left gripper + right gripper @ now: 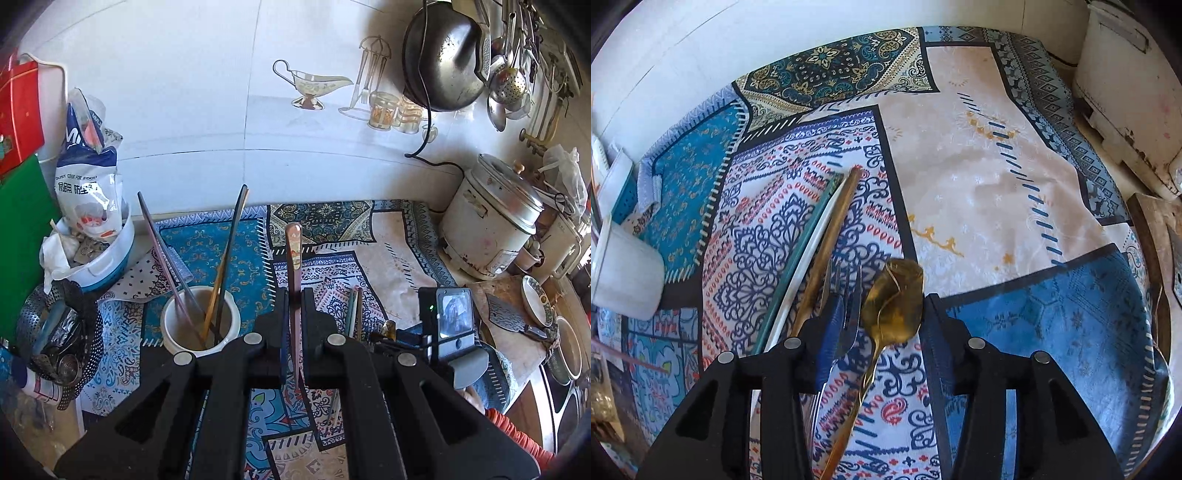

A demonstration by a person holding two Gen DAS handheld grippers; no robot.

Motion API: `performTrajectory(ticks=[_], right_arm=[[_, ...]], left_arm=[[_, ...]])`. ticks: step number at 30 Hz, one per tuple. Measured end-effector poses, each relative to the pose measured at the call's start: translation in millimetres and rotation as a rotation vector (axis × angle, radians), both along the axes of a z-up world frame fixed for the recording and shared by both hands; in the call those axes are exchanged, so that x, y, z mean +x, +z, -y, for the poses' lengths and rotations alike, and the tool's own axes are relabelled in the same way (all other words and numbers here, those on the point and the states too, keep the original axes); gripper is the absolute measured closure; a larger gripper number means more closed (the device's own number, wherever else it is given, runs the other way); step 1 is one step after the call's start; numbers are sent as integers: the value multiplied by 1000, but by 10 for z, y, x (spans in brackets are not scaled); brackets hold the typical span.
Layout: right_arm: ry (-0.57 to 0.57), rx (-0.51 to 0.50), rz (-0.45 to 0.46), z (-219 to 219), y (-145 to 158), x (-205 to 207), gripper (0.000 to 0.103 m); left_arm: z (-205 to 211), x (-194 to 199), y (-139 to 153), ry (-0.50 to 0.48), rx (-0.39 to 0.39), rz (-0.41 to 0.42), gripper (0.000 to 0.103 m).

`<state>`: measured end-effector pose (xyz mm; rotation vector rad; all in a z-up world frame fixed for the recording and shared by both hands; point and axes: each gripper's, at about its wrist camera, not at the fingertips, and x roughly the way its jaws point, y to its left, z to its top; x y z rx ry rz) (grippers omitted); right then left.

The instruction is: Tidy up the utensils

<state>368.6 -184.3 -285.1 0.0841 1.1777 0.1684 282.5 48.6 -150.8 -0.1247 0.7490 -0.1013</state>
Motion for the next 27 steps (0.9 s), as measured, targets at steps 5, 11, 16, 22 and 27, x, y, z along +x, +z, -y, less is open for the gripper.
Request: performTrajectory(ticks=[5, 11, 16, 22, 27], right_arm=[[-66, 57, 18, 212, 128, 9, 60], [-117, 1, -24, 292, 52, 67, 64], [-94, 68, -39, 164, -26, 88, 73], [-58, 54, -20, -31, -57, 134, 77], [-49, 80, -37, 46, -62, 110, 79]], left_arm=[[-27, -15, 21, 9, 7, 5, 99], [-49, 14, 18, 18, -4, 1, 99], [-14, 37, 12, 8, -1, -2, 99], [16, 51, 11, 2, 8, -2, 99], [12, 53, 12, 3, 6, -4, 99]])
